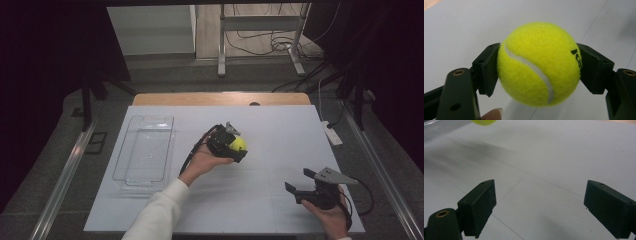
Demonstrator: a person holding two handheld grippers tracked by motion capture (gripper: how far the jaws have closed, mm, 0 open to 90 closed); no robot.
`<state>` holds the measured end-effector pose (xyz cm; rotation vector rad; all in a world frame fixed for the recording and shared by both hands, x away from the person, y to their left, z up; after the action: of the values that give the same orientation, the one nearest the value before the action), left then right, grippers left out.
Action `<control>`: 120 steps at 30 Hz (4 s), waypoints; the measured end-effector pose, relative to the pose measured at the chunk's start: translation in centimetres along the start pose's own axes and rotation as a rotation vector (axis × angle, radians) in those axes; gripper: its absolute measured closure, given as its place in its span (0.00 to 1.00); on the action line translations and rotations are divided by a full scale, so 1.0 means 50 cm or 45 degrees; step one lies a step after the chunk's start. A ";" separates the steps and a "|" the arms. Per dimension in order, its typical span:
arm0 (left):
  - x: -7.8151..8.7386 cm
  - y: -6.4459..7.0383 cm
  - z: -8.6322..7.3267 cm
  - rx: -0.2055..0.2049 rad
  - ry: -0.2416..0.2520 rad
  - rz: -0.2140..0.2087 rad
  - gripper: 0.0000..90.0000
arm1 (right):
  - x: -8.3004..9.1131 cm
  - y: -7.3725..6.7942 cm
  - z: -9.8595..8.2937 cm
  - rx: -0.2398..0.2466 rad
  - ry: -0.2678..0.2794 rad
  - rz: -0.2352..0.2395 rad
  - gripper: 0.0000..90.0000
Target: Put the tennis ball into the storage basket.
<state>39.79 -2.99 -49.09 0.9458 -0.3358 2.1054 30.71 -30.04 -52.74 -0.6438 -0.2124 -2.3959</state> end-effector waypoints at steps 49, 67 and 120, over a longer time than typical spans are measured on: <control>0.086 -0.009 0.031 -0.009 0.141 0.015 0.30 | 0.000 0.001 0.000 -0.001 0.000 -0.006 0.12; 0.120 -0.028 0.039 0.007 0.186 0.039 0.30 | -0.001 0.001 0.000 -0.002 0.001 -0.006 0.12; 0.188 -0.095 0.032 0.059 0.252 0.165 0.30 | -0.002 0.000 -0.001 0.001 -0.004 -0.007 0.12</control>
<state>40.32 4.52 -41.54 0.7505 -0.2532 2.3128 30.77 -30.01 -52.83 -0.6478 -0.2166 -2.4003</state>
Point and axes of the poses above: each handheld gripper's, and its own axes: x roughly backward along the jaws, z roughly out of its top, y roughly to its right, the point moved 5 cm from there along -x, roughly forward along the jaws, and after that the axes turned 2 degrees about x, right-handed, at the moved point
